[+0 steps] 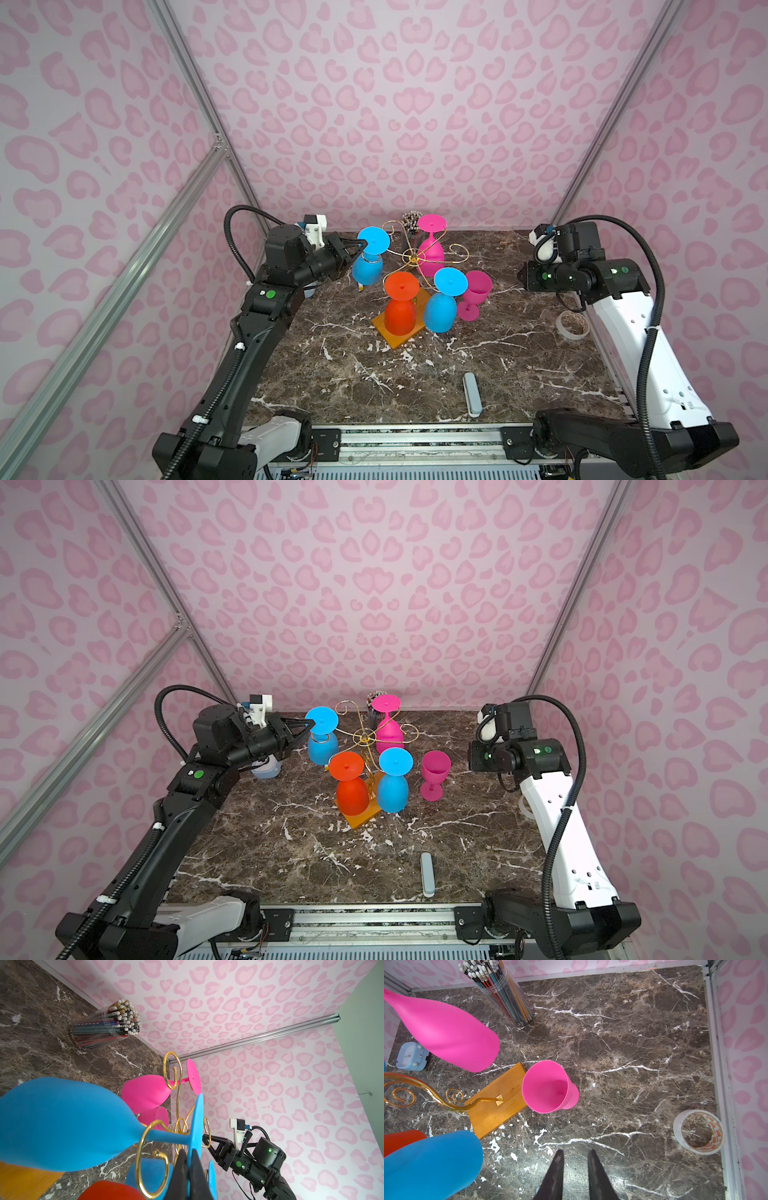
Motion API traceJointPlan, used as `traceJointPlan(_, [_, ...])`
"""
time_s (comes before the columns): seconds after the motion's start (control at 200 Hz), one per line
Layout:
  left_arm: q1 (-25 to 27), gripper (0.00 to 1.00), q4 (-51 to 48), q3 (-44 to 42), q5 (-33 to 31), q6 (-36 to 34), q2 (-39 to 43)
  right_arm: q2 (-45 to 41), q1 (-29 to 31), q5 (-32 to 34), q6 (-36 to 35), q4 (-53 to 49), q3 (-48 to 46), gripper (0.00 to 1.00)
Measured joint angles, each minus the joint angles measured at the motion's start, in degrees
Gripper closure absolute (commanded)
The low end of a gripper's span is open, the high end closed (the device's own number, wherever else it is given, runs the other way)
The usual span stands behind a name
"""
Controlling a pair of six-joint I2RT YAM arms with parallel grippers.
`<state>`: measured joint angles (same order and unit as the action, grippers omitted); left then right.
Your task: Take the wine glass off the wine glass rack
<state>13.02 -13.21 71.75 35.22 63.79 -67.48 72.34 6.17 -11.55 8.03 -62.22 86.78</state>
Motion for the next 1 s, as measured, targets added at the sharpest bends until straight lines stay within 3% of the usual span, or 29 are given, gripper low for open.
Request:
traceJointPlan(0.405, [3.23, 0.96, 0.31, 0.46, 2.03, 0.20, -0.79, -0.07, 0.00, 0.02, 0.22, 0.00, 0.11, 0.77])
traceJointPlan(1.0, [5.44, 0.96, 0.44, -2.91, 1.92, 2.14, 4.52, 0.26, 0.00, -0.11, 0.37, -0.20, 1.03, 0.77])
